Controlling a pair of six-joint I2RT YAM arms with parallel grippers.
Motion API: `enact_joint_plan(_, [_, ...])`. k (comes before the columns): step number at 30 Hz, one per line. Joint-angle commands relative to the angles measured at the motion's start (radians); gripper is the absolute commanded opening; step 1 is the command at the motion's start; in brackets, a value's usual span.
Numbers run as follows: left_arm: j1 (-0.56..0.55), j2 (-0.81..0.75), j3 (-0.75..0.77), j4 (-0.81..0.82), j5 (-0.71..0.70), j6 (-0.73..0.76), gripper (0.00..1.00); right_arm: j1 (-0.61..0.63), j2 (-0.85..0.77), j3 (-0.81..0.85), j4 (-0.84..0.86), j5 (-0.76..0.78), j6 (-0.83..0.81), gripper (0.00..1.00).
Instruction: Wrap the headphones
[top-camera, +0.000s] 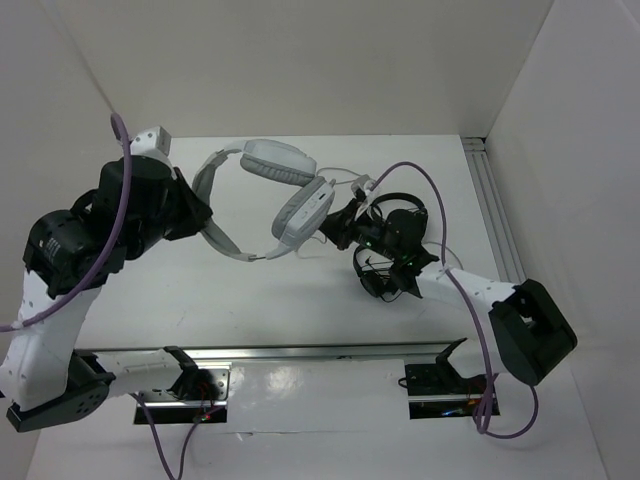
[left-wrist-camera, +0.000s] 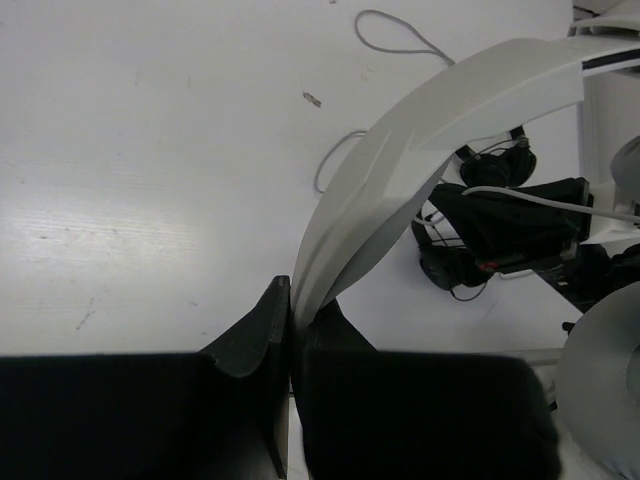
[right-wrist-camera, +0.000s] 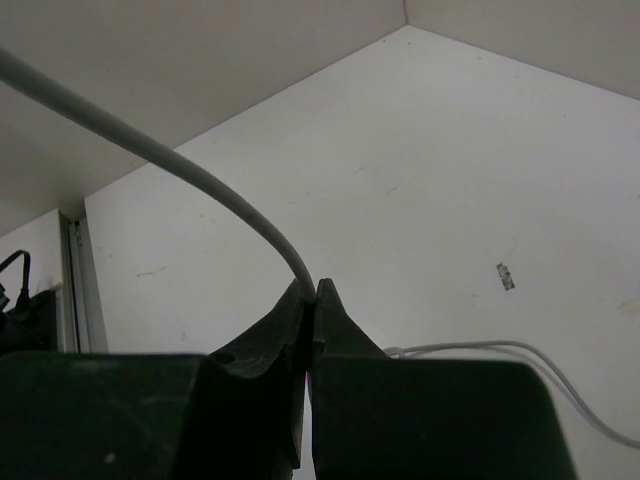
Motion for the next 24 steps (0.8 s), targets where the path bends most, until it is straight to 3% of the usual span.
enact_joint_plan(1, [0.003,-0.073,-0.09,0.259,0.131,-0.192,0.0,0.043,-0.059,-0.006,0.061,0.109,0.045,0.0])
enact_joint_plan(5, [0.003,-0.168,-0.364,0.478,0.206,-0.361,0.0,0.138,-0.096,0.024,-0.04,0.313,0.075,0.0])
enact_joint_plan(8, [0.003,-0.192,-0.461,0.578,0.179,-0.447,0.0,0.181,-0.105,0.034,-0.066,0.314,0.086,0.0])
enact_joint_plan(11, [0.014,-0.212,-0.524,0.655,0.113,-0.5,0.0,0.219,-0.127,0.001,-0.016,0.22,0.098,0.0])
enact_joint_plan(16, [0.037,-0.26,-0.665,0.761,0.021,-0.579,0.0,0.262,-0.151,-0.118,0.278,0.097,0.164,0.0])
enact_joint_plan(19, [0.046,-0.272,-0.743,0.837,0.02,-0.615,0.0,0.262,-0.086,-0.128,0.445,0.007,0.221,0.0])
enact_joint_plan(24, [0.055,-0.249,-0.753,0.842,-0.062,-0.613,0.0,0.281,0.031,-0.063,0.559,-0.176,0.313,0.0])
